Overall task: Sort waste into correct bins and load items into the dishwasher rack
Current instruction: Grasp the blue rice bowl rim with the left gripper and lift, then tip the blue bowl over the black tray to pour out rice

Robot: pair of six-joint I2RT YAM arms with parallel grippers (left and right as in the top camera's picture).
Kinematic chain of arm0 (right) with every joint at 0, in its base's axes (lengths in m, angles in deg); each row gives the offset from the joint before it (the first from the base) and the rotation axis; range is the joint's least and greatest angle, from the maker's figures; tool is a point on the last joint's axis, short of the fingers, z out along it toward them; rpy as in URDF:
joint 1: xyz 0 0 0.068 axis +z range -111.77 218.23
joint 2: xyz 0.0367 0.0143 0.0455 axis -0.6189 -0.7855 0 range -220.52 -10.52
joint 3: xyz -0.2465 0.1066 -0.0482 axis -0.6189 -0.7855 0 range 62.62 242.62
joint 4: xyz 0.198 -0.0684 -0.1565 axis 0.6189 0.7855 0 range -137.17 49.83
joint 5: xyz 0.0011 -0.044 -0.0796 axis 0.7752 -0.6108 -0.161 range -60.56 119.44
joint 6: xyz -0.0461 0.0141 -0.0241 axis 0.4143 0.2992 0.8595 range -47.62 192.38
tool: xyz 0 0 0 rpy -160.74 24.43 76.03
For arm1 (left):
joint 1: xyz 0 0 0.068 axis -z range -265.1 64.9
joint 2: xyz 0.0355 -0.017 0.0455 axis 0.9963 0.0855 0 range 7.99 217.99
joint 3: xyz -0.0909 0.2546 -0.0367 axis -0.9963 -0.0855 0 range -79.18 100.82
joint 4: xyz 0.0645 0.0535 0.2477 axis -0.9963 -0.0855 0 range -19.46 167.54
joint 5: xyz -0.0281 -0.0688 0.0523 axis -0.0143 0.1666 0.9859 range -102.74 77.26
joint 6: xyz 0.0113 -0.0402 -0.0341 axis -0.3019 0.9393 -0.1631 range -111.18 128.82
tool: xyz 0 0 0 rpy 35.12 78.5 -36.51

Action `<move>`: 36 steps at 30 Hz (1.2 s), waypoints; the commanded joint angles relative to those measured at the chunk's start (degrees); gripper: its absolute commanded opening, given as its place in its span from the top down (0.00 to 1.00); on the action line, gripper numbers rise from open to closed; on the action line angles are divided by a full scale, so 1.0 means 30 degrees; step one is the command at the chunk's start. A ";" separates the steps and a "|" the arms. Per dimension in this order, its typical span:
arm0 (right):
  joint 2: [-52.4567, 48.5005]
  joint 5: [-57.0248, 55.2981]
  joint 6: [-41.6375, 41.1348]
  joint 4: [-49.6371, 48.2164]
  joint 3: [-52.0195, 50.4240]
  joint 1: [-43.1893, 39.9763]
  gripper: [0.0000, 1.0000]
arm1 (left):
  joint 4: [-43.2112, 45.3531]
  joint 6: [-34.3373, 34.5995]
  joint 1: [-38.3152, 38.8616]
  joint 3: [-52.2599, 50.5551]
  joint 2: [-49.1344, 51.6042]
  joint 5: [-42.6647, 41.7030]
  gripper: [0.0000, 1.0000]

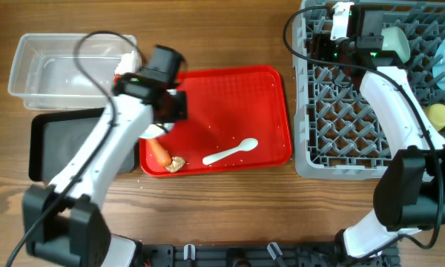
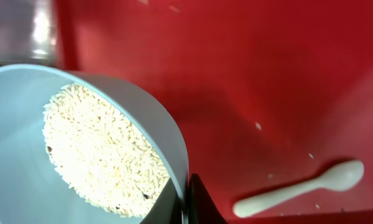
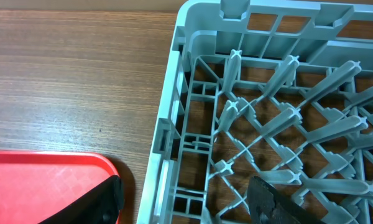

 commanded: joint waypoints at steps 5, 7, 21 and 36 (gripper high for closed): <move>0.0350 0.0306 -0.0168 0.0000 0.0131 0.0007 0.34 | -0.0510 -0.0117 -0.4160 0.0284 -0.1290 -0.2310 0.96; 0.0350 0.0306 -0.0131 -0.0007 0.0138 0.0007 0.34 | -0.0597 -0.0138 -0.5544 0.0270 -0.1282 -0.3730 0.96; 0.0350 0.0306 -0.0124 0.0000 0.0138 0.0007 0.34 | -0.0933 -0.5435 -1.3748 0.0102 -0.0430 -1.4914 0.96; 0.0350 -0.0277 -0.0007 0.0000 0.0138 0.0007 0.34 | -0.1093 -0.9697 -1.8149 -0.2936 0.1224 -2.2331 0.96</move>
